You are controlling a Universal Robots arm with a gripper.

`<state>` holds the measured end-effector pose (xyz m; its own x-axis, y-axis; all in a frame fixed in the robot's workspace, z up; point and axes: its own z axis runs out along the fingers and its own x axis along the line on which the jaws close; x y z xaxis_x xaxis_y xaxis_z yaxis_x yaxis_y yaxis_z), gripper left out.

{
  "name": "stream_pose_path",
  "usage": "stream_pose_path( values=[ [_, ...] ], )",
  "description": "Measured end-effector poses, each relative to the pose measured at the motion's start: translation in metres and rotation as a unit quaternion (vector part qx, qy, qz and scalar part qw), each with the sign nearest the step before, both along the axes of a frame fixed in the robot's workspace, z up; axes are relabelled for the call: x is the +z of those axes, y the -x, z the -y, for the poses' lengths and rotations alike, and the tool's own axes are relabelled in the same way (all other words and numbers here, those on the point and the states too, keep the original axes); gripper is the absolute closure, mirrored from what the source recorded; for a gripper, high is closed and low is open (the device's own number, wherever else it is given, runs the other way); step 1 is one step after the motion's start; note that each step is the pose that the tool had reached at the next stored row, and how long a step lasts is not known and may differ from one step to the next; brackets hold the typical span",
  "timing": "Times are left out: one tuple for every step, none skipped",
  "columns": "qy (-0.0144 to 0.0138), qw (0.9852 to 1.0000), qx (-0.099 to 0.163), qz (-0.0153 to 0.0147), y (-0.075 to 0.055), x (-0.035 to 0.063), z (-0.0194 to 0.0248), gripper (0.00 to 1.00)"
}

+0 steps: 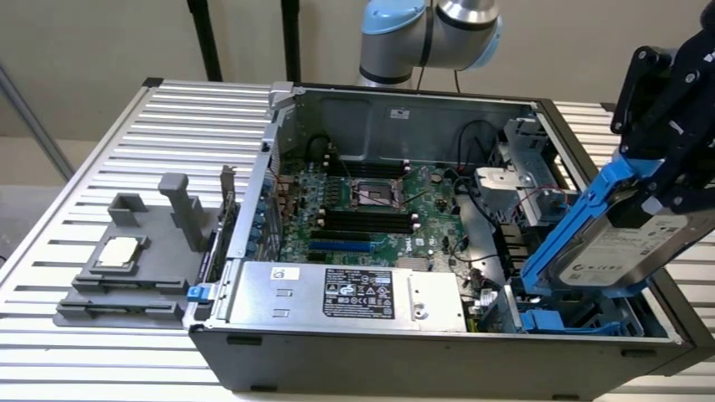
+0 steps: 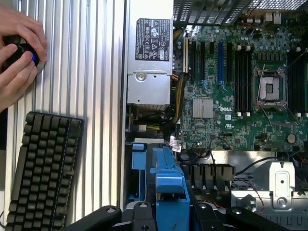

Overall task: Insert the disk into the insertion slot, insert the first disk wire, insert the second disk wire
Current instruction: 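Insert the first disk wire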

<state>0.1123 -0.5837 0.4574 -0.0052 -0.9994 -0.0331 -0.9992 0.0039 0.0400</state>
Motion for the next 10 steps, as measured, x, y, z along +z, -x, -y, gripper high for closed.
stream_pose_path(
  values=[
    [-0.0015, 1.0, 0.0, 0.0, 0.0, -0.0007, 0.0021, 0.68],
    [-0.0027, 1.0, 0.0, 0.0, -0.0001, -0.0013, 0.0041, 0.68],
    [-0.0038, 1.0, 0.0, 0.0, -0.0001, -0.0019, 0.0056, 0.68],
    [-0.005, 1.0, 0.0, 0.0, 0.0, -0.0027, 0.0067, 0.68],
    [-0.0055, 1.0, 0.001, 0.0, 0.0, -0.0035, 0.0074, 0.68],
    [-0.0059, 1.0, 0.001, 0.0, 0.0, -0.0043, 0.0081, 0.68],
    [-0.0061, 1.0, 0.001, 0.0, 0.0, -0.005, 0.0086, 0.68],
    [-0.006, 1.0, 0.002, 0.0, 0.0, -0.0054, 0.0089, 0.68],
    [-0.0058, 1.0, 0.002, 0.0, 0.0002, -0.0057, 0.009, 0.68],
    [-0.0059, 1.0, 0.003, 0.0, 0.0005, -0.0062, 0.009, 0.68]
  ],
)
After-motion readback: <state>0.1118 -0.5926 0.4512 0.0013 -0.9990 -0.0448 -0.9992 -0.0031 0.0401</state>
